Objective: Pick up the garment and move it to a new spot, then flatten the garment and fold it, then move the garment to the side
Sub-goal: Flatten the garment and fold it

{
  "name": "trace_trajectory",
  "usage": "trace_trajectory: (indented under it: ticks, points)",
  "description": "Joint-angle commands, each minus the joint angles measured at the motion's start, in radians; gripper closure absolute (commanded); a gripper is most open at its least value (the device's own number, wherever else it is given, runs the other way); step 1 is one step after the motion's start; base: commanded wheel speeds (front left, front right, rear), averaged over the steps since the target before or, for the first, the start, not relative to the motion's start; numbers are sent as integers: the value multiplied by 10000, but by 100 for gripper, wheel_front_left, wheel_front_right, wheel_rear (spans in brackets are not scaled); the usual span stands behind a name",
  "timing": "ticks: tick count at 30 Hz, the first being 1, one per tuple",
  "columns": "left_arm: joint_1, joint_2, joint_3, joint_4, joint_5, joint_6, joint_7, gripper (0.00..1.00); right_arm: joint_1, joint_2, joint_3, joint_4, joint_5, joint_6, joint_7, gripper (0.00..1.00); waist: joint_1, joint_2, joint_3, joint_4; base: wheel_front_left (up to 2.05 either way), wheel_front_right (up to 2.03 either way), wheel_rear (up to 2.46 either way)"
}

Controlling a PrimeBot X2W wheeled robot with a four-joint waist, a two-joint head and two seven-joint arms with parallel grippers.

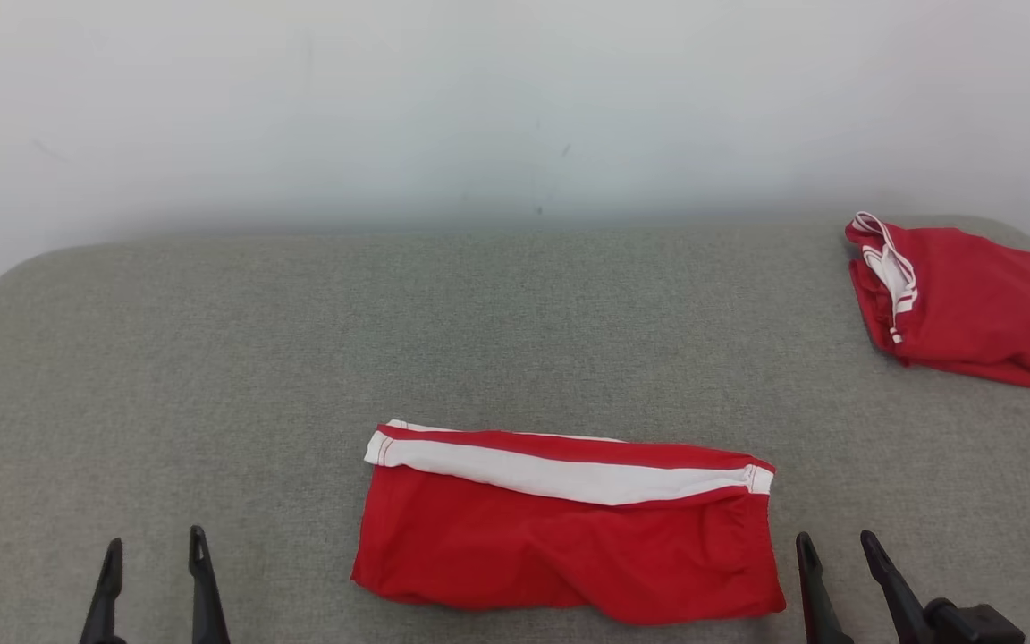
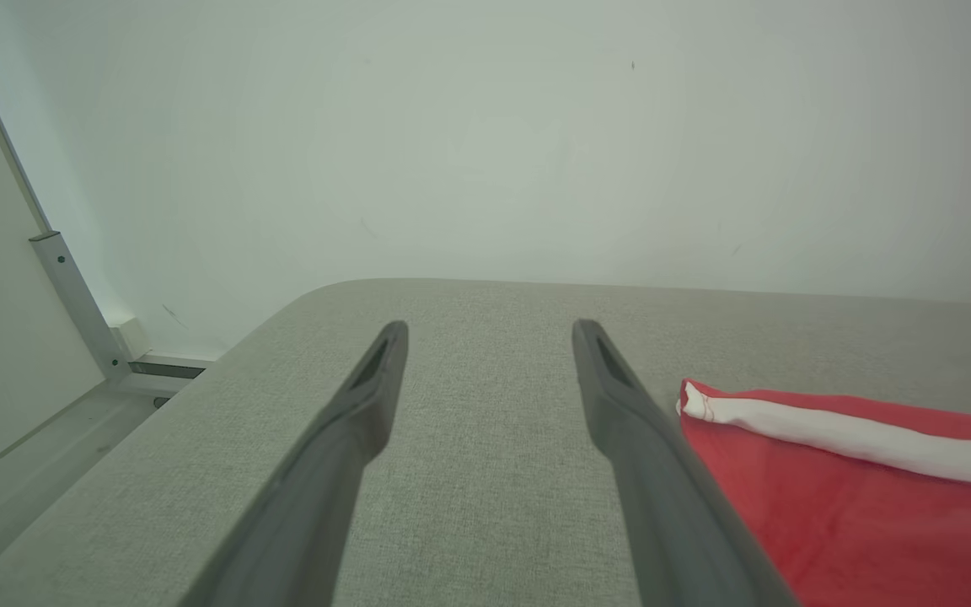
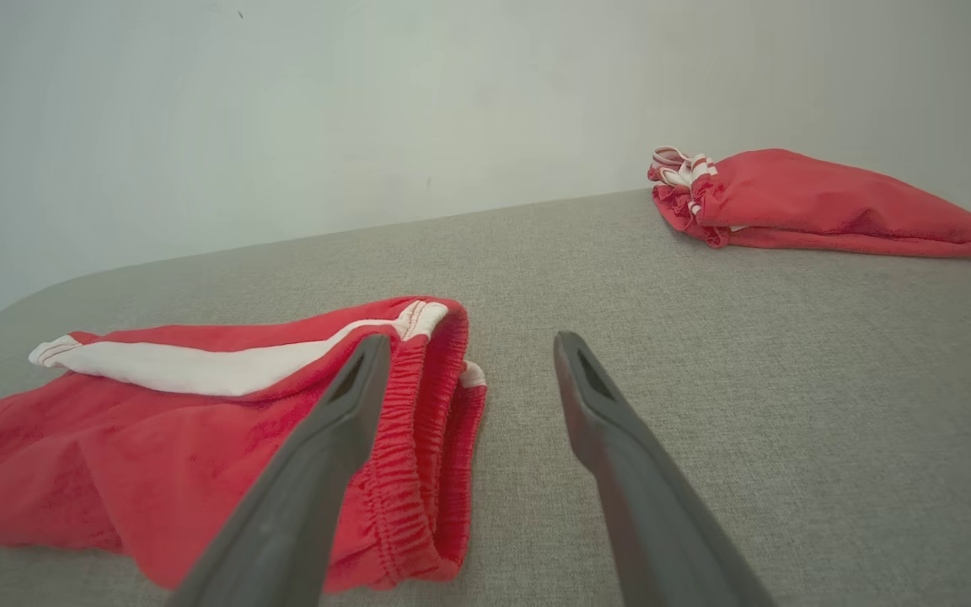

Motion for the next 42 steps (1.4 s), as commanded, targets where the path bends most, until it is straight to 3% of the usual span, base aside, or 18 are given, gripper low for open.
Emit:
trace_trajectory:
  ticks: [1, 10, 24, 26, 27, 28, 33, 42]
  points:
    - [52, -147, 37, 72, 170, -160, -27, 0, -233, 5, 9, 163, -111, -26, 155, 0, 1, 0, -52, 103, 0, 0, 0]
    - [-264, -726, 176, 433, 537, -758, -28, 0, -2112, 35, 308, 2263, -427, -26, 1306, 0, 1, 0, 12, 334, 0, 0, 0]
    - [-619, -1300, 370, 925, 989, -1492, -28, 0, -3395, 33, -288, 6122, -62, -26, 1378, 0, 1, 0, 135, 912, 0, 0, 0]
    - [-597, -1367, 420, 953, 1058, -1553, -28, 0, -3484, 155, -52, 6424, 188, -26, 1414, 51, 1, 0, 134, 924, 0, 0, 0]
    - [-578, -1383, 456, 970, 1088, -1599, -28, 0, -3540, 195, 89, 6532, 341, -26, 1484, 64, 1, 0, 130, 917, 0, 0, 0]
    - [-559, -1404, 498, 975, 1110, -1608, -27, 0, -3591, 202, 216, 6616, 492, -26, 1521, 100, 1, 0, 127, 902, 0, 0, 0]
    - [-529, -1518, 710, 1046, 1217, -1749, -28, 0, -4309, -277, 680, 6794, 1015, -29, 1488, 100, 1, 0, 117, 728, 0, 0, 0]
    - [-609, -1521, 823, 1379, 1487, -1911, -29, 0, -5490, -2348, 1206, 6959, 1814, -30, 2096, 100, 1, 0, 33, 534, 0, 0, 0]
